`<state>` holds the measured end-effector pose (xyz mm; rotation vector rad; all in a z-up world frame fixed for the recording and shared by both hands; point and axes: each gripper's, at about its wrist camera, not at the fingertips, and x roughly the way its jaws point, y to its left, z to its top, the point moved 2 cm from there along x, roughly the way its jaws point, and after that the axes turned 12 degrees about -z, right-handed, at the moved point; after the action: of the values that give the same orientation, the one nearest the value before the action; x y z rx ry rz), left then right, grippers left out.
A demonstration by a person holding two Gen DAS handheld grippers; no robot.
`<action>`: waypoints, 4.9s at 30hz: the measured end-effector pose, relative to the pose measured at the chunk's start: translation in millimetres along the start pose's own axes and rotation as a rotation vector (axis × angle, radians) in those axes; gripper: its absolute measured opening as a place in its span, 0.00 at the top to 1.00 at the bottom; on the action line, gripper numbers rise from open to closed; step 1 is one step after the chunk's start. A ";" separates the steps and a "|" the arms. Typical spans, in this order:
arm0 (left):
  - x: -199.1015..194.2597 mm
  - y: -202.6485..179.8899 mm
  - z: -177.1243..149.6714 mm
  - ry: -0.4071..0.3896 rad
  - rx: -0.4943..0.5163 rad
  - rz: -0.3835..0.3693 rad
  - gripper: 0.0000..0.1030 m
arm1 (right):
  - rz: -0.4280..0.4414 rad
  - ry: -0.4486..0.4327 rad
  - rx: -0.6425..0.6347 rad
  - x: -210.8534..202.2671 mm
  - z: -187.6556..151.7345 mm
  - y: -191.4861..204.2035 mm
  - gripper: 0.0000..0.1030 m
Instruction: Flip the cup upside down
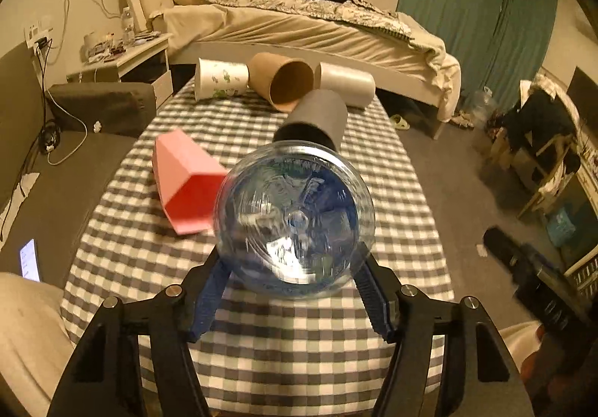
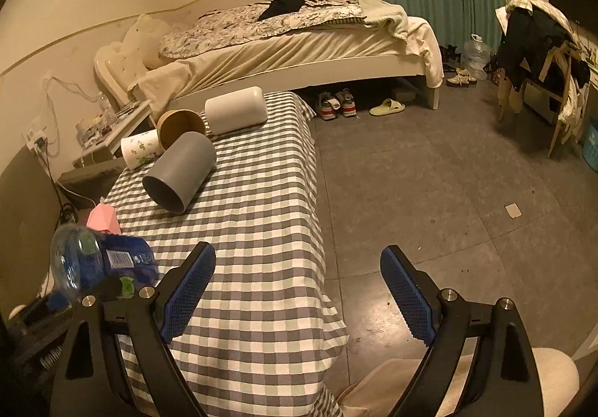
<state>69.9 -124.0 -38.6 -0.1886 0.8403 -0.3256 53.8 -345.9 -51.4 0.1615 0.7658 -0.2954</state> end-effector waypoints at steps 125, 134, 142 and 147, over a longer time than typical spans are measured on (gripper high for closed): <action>-87.8 92.2 -34.7 -0.217 0.071 0.120 0.03 | 0.020 -0.097 -0.252 -53.9 -52.9 110.6 0.00; -87.9 92.3 -34.6 -0.217 0.071 0.122 0.03 | 0.020 -0.096 -0.251 -54.0 -52.8 110.3 0.00; -88.0 92.4 -34.5 -0.217 0.071 0.121 0.03 | 0.020 -0.097 -0.252 -54.0 -52.6 110.3 0.00; -88.1 92.3 -34.5 -0.217 0.071 0.121 0.03 | 0.020 -0.096 -0.253 -54.0 -52.6 110.4 0.00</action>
<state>8.2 -7.7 -26.5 -0.1042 0.6215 -0.2162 17.8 -217.3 -46.8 -0.0834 0.6996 -0.1840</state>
